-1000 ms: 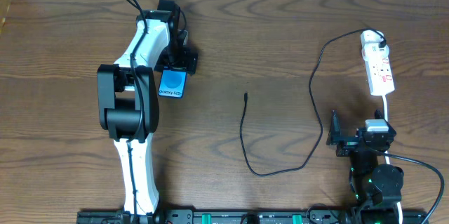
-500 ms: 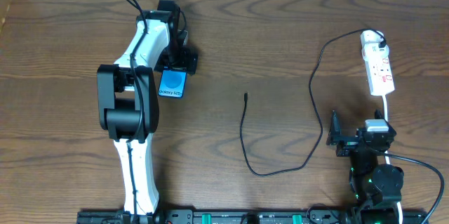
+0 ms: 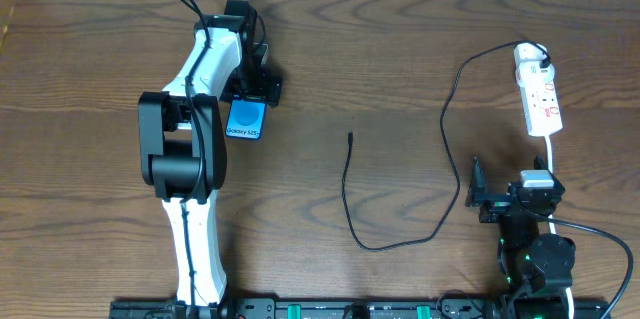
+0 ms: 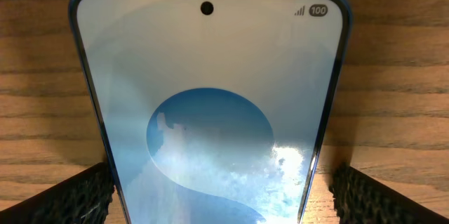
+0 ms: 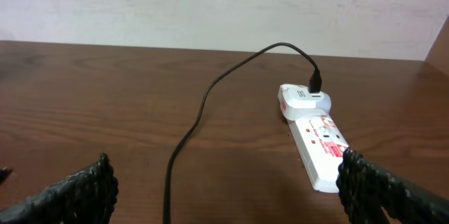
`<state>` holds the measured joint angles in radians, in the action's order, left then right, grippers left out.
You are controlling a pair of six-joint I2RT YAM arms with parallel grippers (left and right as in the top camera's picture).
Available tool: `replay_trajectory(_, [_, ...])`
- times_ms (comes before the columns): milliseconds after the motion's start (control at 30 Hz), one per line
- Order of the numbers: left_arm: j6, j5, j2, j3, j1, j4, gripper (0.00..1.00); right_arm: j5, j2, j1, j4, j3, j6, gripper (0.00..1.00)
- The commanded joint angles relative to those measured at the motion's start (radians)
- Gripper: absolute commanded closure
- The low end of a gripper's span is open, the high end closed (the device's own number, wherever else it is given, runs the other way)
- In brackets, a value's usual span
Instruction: Plug charger to phone and switch on socket
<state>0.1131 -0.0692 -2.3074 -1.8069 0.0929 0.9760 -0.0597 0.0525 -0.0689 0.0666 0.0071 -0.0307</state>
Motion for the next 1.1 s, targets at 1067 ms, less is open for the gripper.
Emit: replay_trajectory(1067, [0.029,0.01,-0.01,0.036,-0.003,0.014,0.09,-0.001,0.001,-0.004,0.004,-0.002,-0.008,0.01])
